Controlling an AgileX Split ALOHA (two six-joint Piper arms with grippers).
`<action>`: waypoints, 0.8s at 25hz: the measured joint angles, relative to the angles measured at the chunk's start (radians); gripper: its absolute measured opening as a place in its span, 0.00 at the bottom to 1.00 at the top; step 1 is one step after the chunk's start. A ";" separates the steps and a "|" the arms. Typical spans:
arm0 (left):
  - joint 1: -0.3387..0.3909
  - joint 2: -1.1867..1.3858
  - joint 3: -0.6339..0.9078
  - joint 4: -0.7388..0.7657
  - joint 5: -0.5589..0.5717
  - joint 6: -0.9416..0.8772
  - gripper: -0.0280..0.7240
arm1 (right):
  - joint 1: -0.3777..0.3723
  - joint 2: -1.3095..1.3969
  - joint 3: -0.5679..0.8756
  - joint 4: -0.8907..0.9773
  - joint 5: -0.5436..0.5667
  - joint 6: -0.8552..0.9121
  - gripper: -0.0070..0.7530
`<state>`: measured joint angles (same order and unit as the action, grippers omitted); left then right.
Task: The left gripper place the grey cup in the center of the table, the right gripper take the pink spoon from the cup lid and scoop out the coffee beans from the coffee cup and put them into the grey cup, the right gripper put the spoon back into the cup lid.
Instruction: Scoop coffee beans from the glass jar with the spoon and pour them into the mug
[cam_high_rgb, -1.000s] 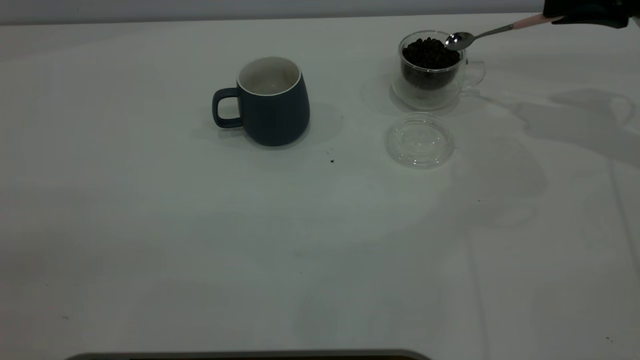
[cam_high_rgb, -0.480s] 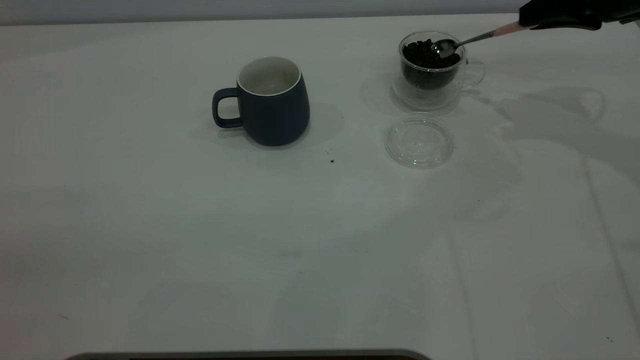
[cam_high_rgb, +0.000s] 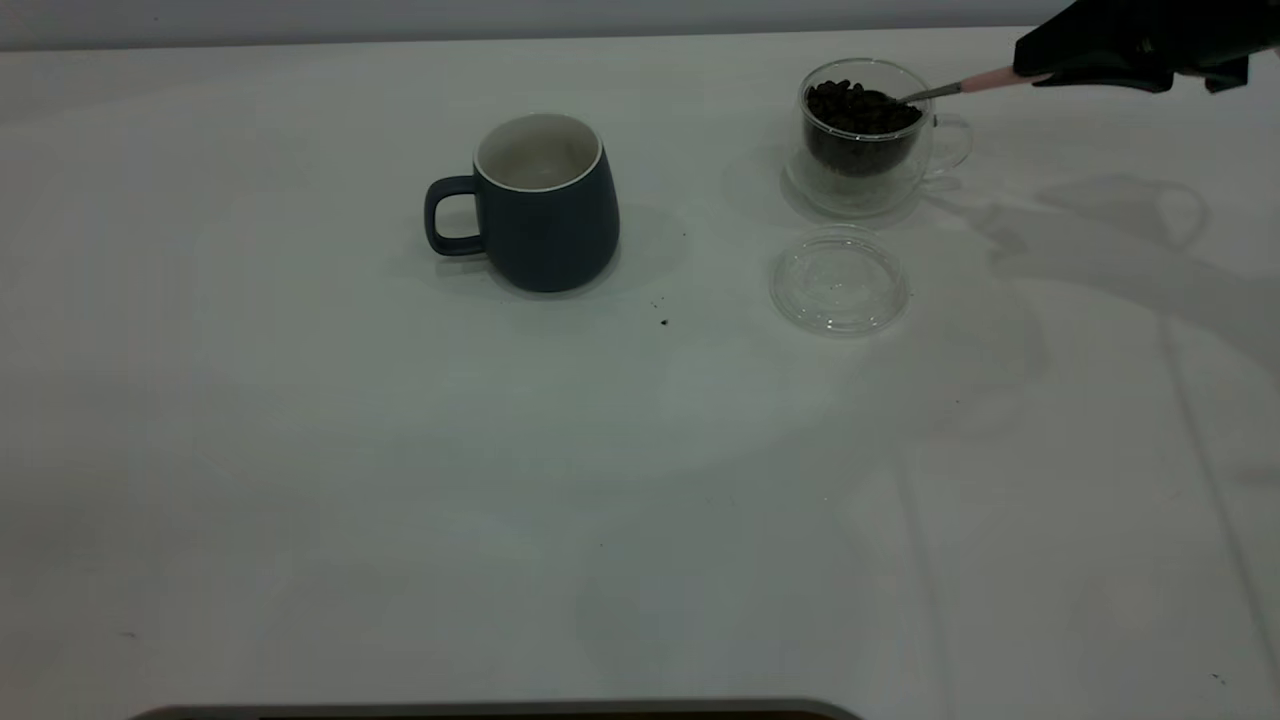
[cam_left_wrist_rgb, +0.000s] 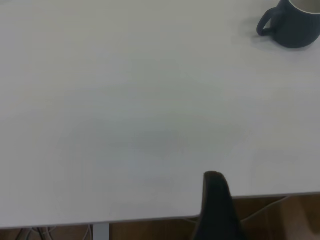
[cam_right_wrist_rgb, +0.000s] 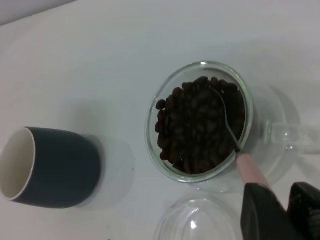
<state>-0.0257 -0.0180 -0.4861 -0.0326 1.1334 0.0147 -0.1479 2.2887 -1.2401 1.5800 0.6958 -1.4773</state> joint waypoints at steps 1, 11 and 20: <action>0.000 0.000 0.000 0.000 0.000 0.000 0.79 | 0.000 0.006 0.000 0.000 0.004 0.018 0.16; 0.000 0.000 0.000 0.000 0.000 0.000 0.79 | -0.034 0.031 0.000 0.000 0.092 0.153 0.16; 0.000 0.000 0.000 0.000 0.000 0.000 0.79 | -0.073 0.083 0.000 0.017 0.206 0.247 0.16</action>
<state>-0.0257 -0.0180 -0.4861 -0.0326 1.1337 0.0147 -0.2209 2.3721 -1.2401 1.5972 0.9021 -1.2306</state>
